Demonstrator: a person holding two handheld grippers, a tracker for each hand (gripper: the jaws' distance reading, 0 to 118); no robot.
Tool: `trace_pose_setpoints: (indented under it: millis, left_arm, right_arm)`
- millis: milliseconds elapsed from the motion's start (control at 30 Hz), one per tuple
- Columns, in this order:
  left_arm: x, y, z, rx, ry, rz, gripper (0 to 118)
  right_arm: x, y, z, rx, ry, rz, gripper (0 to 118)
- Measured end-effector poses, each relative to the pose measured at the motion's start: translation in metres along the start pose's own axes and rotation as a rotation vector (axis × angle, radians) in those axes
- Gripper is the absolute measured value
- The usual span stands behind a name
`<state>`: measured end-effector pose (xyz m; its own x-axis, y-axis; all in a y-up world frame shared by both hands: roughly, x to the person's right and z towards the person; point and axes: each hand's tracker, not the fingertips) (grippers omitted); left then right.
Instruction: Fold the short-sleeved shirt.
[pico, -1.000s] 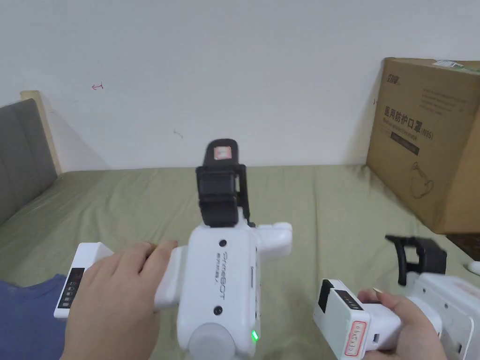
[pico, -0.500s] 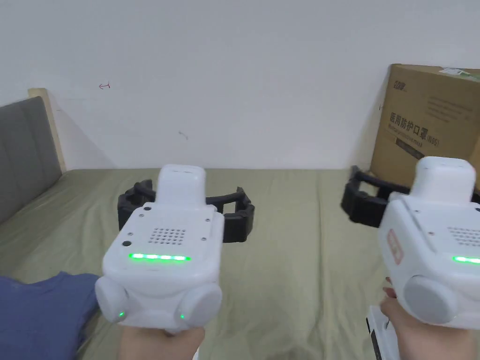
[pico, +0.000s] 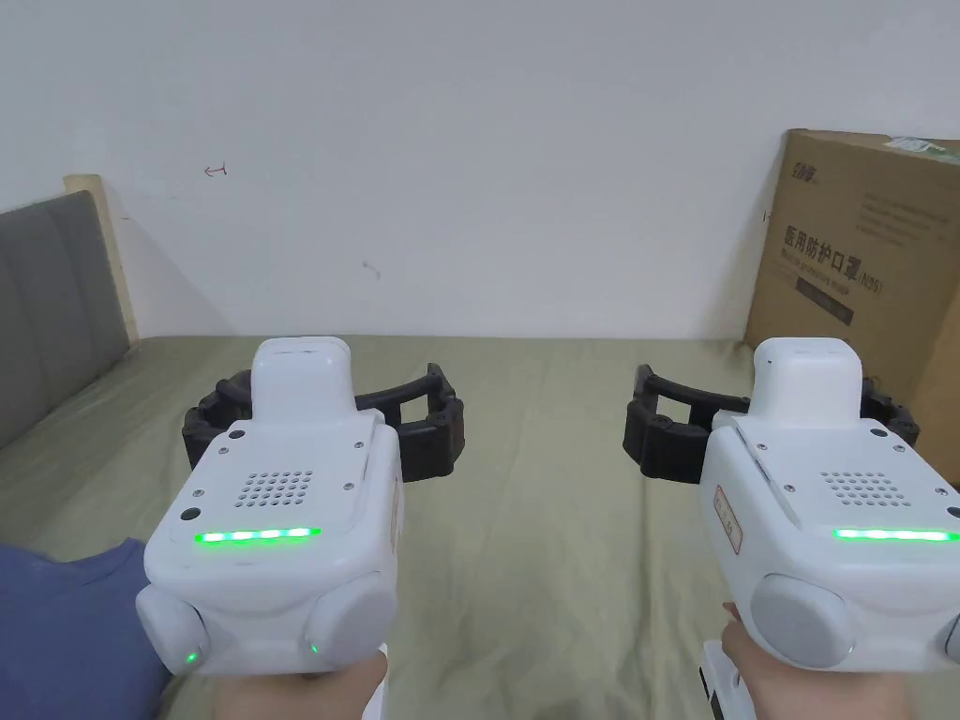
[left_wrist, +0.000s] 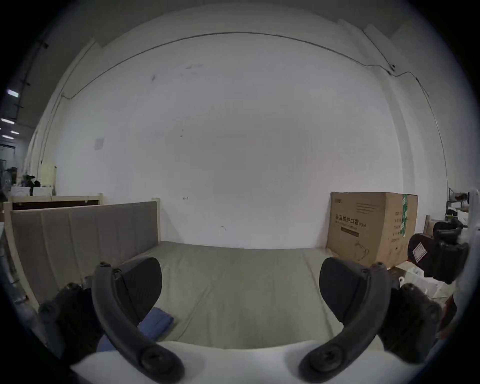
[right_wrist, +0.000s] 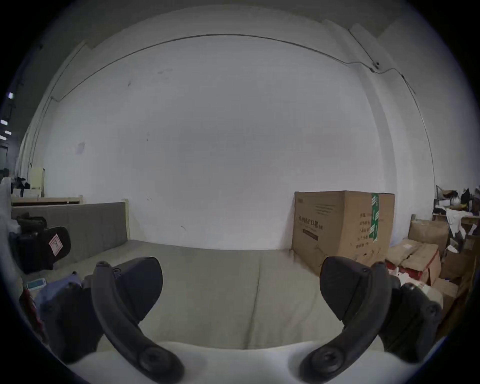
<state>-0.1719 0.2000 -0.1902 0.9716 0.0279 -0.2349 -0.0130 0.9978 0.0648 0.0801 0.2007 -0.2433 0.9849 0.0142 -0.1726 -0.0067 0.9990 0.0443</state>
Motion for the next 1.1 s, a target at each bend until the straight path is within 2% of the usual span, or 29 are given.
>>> trace_pose_setpoints:
  millis: [300, 667, 733, 767, 800, 833, 867, 933, 1000, 1100]
  left_arm:
    - [-0.001, 0.0, 0.002, -0.025, -0.016, -0.012, 118]
    - [0.005, -0.002, 0.004, -0.028, -0.036, -0.034, 118]
    - [0.005, -0.002, 0.003, -0.036, -0.043, -0.032, 114]
    - [0.005, -0.002, 0.004, -0.041, -0.044, -0.034, 103]
    - [0.005, -0.002, 0.004, -0.047, -0.045, -0.036, 84]
    - [0.004, -0.002, 0.003, -0.055, -0.051, -0.035, 53]
    - [0.003, -0.002, 0.003, -0.07, -0.063, -0.024, 4]
    - [0.002, -0.003, -0.001, -0.129, -0.028, -0.037, 0]
    - [0.001, -0.007, -0.002, -0.125, -0.054, -0.027, 0]
    - [0.003, -0.01, 0.001, -0.121, -0.066, -0.049, 0]
  right_arm:
    - [0.004, 0.0, 0.004, -0.03, 0.002, -0.043, 118]
    - [-0.004, -0.005, 0.011, -0.014, 0.013, 0.021, 118]
    - [-0.004, -0.005, 0.013, -0.007, 0.016, 0.024, 116]
    - [-0.002, -0.005, 0.014, -0.008, 0.037, 0.012, 110]
    - [-0.001, -0.005, 0.014, -0.013, 0.067, -0.007, 95]
    - [0.0, -0.006, 0.015, -0.014, 0.069, -0.009, 63]
    - [-0.001, -0.007, 0.016, -0.013, 0.062, -0.002, 5]
    - [-0.003, -0.011, 0.013, -0.042, -0.005, 0.044, 1]
    - [0.001, -0.015, 0.012, -0.048, 0.059, -0.002, 1]
    - [0.001, -0.019, 0.014, -0.052, 0.042, -0.005, 1]
